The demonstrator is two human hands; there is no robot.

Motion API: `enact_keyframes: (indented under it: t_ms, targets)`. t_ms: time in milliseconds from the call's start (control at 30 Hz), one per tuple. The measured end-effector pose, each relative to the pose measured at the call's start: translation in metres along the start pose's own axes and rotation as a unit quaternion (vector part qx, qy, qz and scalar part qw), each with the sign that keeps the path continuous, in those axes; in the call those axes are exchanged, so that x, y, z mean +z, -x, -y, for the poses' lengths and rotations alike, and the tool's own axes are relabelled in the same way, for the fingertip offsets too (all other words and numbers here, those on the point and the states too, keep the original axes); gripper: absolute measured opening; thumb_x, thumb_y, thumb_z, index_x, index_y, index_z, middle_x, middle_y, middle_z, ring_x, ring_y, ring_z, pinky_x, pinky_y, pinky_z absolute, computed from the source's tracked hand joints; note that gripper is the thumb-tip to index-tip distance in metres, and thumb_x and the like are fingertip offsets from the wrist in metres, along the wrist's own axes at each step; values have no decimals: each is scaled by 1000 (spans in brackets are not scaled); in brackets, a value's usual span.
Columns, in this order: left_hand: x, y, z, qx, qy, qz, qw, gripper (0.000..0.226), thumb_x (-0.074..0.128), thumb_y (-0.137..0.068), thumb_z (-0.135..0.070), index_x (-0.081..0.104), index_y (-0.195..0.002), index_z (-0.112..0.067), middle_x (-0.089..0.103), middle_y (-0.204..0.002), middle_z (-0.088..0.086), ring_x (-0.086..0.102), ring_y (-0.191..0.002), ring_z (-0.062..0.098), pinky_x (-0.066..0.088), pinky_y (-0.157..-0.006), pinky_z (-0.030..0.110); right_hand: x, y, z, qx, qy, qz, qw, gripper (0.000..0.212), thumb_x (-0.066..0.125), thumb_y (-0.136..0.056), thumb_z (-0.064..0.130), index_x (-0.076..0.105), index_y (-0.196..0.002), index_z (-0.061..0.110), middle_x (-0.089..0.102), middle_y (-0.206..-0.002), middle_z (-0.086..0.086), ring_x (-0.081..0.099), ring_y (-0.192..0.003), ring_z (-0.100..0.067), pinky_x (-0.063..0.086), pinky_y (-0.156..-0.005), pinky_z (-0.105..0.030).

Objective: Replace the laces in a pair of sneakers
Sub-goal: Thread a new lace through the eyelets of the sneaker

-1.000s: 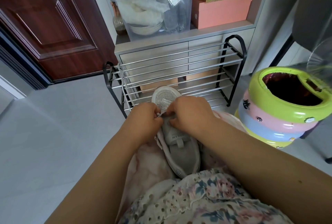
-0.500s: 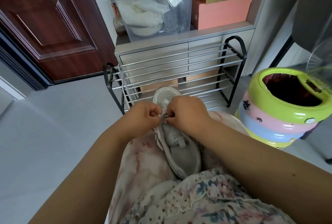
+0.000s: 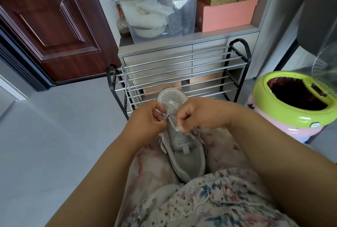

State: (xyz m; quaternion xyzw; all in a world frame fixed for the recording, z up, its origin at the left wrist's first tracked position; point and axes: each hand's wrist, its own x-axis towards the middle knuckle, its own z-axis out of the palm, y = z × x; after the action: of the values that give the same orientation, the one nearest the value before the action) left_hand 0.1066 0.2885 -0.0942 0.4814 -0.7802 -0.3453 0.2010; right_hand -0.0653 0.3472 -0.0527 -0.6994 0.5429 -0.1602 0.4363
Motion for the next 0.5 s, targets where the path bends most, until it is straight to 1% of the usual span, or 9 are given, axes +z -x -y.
enact_keyframes:
  t_ms: [67,133,200,267,300,367,400,433,500]
  targets:
    - [-1,2,-1,4,10,0,1000,25,68,-77,-7,59,-90,-26,65,-70,-4,55,-52,-1,48,-57,18,-6,11,3,-53,-89,43,994,23,65,-80,11,63,-59,20,56,-55,11,49,-54,2,40,-61,-11]
    - [-4,5,-2,27,12,0,1000,30,69,-76,-5,62,-95,-28,64,-76,-3,53,-55,-1,47,-58,17,-10,15,3,-69,-132,40,988,15,64,-75,15,65,-60,18,58,-55,10,51,-55,1,40,-62,-10]
    - [-7,7,-3,86,-11,12,996,36,72,-76,-6,67,-103,-29,59,-83,-5,52,-61,-1,42,-58,10,-11,12,1,-65,-136,10,989,11,65,-75,15,65,-64,12,58,-56,7,49,-55,-1,40,-61,-13]
    - [-9,7,-6,146,-27,29,988,24,73,-81,-15,72,-102,-25,56,-90,-9,53,-71,0,40,-63,9,-9,6,0,-67,-142,-47,987,19,64,-83,7,64,-64,10,55,-53,8,41,-51,-2,35,-56,-15]
    - [-10,7,-7,162,-20,31,986,15,70,-84,-19,74,-98,-20,57,-90,-8,54,-75,2,42,-66,11,-8,3,0,-64,-157,-81,982,25,59,-88,5,63,-64,11,55,-53,8,39,-50,-2,34,-54,-15]
    - [-10,8,-7,159,26,16,987,17,62,-90,-19,73,-90,-6,62,-83,4,58,-71,9,47,-65,18,-6,-1,-1,-38,-172,-138,975,28,53,-94,14,61,-67,13,55,-59,2,43,-54,-7,37,-55,-18]
    - [-10,9,-8,138,59,8,989,20,59,-92,-17,72,-88,-4,63,-77,7,59,-66,10,48,-62,16,-6,-1,-2,-12,-144,-151,978,26,54,-95,23,59,-71,13,56,-62,0,47,-57,-10,40,-58,-22]
    - [-10,10,-8,117,96,2,989,19,57,-93,-16,73,-88,-6,64,-73,4,59,-61,8,48,-60,15,-6,-1,-6,23,-83,-148,985,25,56,-92,33,59,-77,13,58,-67,0,50,-61,-12,41,-62,-25]
    - [-9,11,-8,84,153,-14,985,17,58,-92,-15,74,-88,-17,68,-70,1,61,-60,7,53,-61,19,-6,4,-13,106,88,-82,987,33,64,-83,47,57,-87,15,58,-75,3,51,-67,-12,41,-64,-28]
